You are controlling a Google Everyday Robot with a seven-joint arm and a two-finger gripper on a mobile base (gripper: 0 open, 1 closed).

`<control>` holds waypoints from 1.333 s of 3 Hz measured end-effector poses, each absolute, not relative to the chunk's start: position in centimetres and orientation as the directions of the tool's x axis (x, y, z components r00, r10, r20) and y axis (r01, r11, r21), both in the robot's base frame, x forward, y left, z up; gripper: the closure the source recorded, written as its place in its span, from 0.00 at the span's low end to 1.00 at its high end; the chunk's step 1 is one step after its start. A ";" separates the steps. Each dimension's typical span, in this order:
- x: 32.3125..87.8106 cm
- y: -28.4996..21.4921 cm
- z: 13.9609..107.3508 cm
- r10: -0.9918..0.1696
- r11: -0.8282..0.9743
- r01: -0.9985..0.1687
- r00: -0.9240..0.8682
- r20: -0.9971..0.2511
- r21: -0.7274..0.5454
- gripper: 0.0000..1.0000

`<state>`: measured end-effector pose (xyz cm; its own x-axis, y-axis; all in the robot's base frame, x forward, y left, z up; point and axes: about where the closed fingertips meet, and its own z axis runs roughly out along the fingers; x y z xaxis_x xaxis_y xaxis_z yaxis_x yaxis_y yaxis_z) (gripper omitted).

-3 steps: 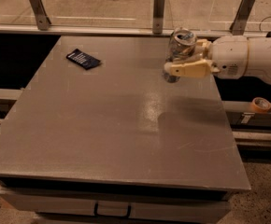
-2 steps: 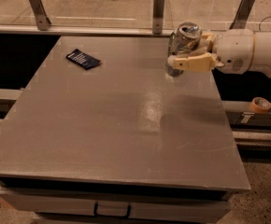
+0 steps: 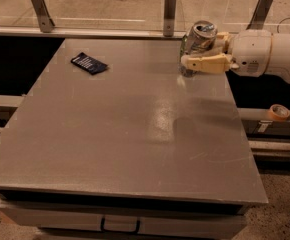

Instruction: Move redbull can near green can

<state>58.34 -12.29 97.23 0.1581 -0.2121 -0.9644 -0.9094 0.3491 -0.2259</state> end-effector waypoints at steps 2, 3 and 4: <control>63.0 -14.6 94.8 -0.180 0.463 -0.860 0.148 -0.972 -0.216 1.00; 64.4 -16.5 93.5 -0.188 0.529 -0.824 0.120 -0.975 -0.204 1.00; 65.9 -18.6 92.6 -0.211 0.580 -0.791 0.084 -0.974 -0.194 0.82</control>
Offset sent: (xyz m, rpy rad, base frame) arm 0.0723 -0.0453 -0.0448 0.0827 -0.0073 -0.2064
